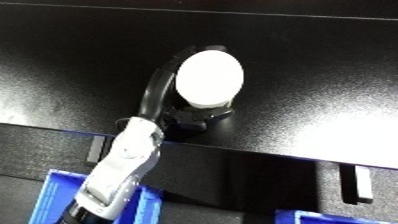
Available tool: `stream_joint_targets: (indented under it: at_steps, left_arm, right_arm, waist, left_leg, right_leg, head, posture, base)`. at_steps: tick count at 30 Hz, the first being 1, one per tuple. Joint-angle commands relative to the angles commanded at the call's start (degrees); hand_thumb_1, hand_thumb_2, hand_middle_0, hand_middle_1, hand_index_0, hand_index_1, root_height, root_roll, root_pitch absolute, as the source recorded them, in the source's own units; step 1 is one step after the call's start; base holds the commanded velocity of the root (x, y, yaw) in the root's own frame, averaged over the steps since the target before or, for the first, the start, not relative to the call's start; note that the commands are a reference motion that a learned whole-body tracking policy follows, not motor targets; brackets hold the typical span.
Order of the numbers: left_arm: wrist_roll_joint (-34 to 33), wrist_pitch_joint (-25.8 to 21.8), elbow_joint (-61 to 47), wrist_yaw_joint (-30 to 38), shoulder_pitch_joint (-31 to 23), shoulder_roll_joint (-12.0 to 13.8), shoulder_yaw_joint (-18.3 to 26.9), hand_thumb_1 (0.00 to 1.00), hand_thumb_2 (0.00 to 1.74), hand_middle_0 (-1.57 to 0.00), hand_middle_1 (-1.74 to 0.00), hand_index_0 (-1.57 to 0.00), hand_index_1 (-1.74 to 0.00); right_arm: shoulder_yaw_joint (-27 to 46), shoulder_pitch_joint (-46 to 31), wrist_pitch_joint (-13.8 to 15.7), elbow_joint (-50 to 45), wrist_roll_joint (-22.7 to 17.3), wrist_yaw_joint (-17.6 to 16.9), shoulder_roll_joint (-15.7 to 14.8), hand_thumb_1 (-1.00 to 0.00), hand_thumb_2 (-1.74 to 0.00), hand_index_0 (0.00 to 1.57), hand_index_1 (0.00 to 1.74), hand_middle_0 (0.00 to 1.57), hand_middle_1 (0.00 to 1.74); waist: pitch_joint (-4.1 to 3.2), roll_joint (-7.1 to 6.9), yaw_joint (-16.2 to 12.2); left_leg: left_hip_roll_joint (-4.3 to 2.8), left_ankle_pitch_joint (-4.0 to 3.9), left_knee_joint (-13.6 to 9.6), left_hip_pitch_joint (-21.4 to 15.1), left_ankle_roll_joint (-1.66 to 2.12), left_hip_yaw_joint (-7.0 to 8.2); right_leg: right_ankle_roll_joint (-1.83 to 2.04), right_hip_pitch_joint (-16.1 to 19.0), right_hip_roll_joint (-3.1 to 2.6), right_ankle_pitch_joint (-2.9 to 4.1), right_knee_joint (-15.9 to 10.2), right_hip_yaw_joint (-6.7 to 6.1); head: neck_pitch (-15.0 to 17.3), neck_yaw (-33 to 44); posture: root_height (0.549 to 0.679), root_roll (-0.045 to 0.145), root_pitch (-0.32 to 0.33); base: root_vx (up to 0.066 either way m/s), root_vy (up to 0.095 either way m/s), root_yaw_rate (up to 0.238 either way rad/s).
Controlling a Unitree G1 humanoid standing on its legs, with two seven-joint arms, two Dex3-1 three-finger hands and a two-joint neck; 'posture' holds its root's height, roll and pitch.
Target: Pick up the object and place it into the box
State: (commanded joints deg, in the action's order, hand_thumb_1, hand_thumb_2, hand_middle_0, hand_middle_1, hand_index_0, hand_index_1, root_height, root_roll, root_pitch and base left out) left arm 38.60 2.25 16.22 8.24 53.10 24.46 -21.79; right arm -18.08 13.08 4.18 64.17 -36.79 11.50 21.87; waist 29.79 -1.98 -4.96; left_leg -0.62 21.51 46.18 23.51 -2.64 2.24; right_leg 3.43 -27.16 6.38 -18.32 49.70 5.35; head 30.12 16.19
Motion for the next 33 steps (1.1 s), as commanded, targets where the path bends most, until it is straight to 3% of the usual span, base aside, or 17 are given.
stream_joint_targets:
  at_steps: [3, 7, 13, 19, 24, 33]
  left_arm:
    - [0.26, -0.11, 0.85, 0.33, 0.11, -0.12, 0.18, 0.85, 1.48, -1.33, -1.48, -1.33, -1.48]
    - [2.94, 0.25, 1.23, 0.65, -0.27, -0.15, 0.63, 0.85, 1.48, -1.33, -1.48, -1.33, -1.48]
    - [12.06, 0.14, 0.17, -1.34, -2.43, -0.90, 2.48, 0.85, 1.48, -1.33, -1.48, -1.33, -1.48]
    - [15.17, -4.51, -6.59, -7.01, -7.85, -1.46, 5.62, 0.85, 1.48, -1.33, -1.48, -1.33, -1.48]
    - [15.04, -6.28, -12.51, -10.32, -13.32, -1.29, 9.30, 0.85, 1.48, -1.33, -1.48, -1.33, -1.48]
    - [20.04, -10.97, -15.01, -7.39, -20.98, 1.17, 19.65, 0.85, 1.48, -1.33, -1.48, -1.33, -1.48]
  right_arm:
    - [-0.05, -0.19, -0.03, -0.10, 0.25, 0.12, -0.04, 0.00, 0.00, 0.00, 0.00, 0.00, 0.00]
    - [-0.18, -0.43, 0.18, -0.18, 0.40, 0.03, -0.21, 0.00, 0.00, 0.00, 0.00, 0.00, 0.00]
    - [-0.21, -0.31, 0.52, 0.08, 0.10, -0.46, -0.69, 0.00, 0.00, 0.00, 0.00, 0.00, 0.00]
    - [0.59, -0.88, 0.50, -0.54, -0.66, -1.44, -1.03, 0.00, 0.00, 0.00, 0.00, 0.00, 0.00]
    - [1.50, -1.89, 1.02, -0.87, -1.44, -1.87, -1.31, 0.00, 0.00, 0.00, 0.00, 0.00, 0.00]
    - [4.16, -3.55, 1.97, -0.22, -2.22, -1.77, -1.32, 0.00, 0.00, 0.00, 0.00, 0.00, 0.00]
  waist:
    - [0.00, 0.08, -0.09]
    - [0.00, 0.36, 0.02]
    - [0.00, 0.98, 0.77]
    - [0.00, 1.81, 2.34]
    - [0.00, 2.26, 4.04]
    - [0.00, 2.92, 6.96]
  left_leg:
    - [0.08, 0.05, -0.09, -0.17, -0.07, -0.04]
    - [0.32, -0.16, -0.58, -0.42, -0.05, -0.26]
    - [0.69, -0.90, -1.79, -0.89, 0.15, -0.89]
    - [1.26, -1.49, -2.88, -1.37, 0.45, -2.09]
    - [1.74, -1.92, -3.47, -1.73, 0.66, -3.21]
    - [2.71, -3.52, -5.62, -2.91, 1.32, -4.99]
  right_leg:
    - [-0.10, 0.05, -0.05, -0.15, 0.09, -0.07]
    - [-0.19, 0.21, -0.04, -0.30, 0.09, -0.07]
    - [-0.37, 0.60, 0.23, -0.53, 0.12, 0.34]
    - [-0.85, 1.41, 0.63, -1.02, 0.08, 1.00]
    - [-1.33, 2.21, 0.88, -1.48, 0.06, 1.70]
    - [-1.78, 4.07, 1.73, -2.14, -0.51, 3.29]
  head:
    - [0.14, 0.46]
    - [0.06, 0.45]
    - [-0.58, 0.12]
    - [-1.11, -1.19]
    - [-1.31, -1.05]
    - [-1.93, 6.03]
  posture:
    - [0.621, 0.018, -0.033]
    - [0.622, 0.019, -0.034]
    - [0.624, 0.021, -0.034]
    - [0.626, 0.024, -0.036]
    - [0.626, 0.028, -0.038]
    - [0.629, 0.043, -0.044]
  base:
    - [0.015, 0.010, 0.007]
    - [0.002, 0.007, 0.054]
    - [-0.015, -0.005, 0.104]
    - [-0.027, -0.016, 0.126]
    - [-0.035, -0.028, 0.132]
    - [-0.043, -0.017, 0.161]
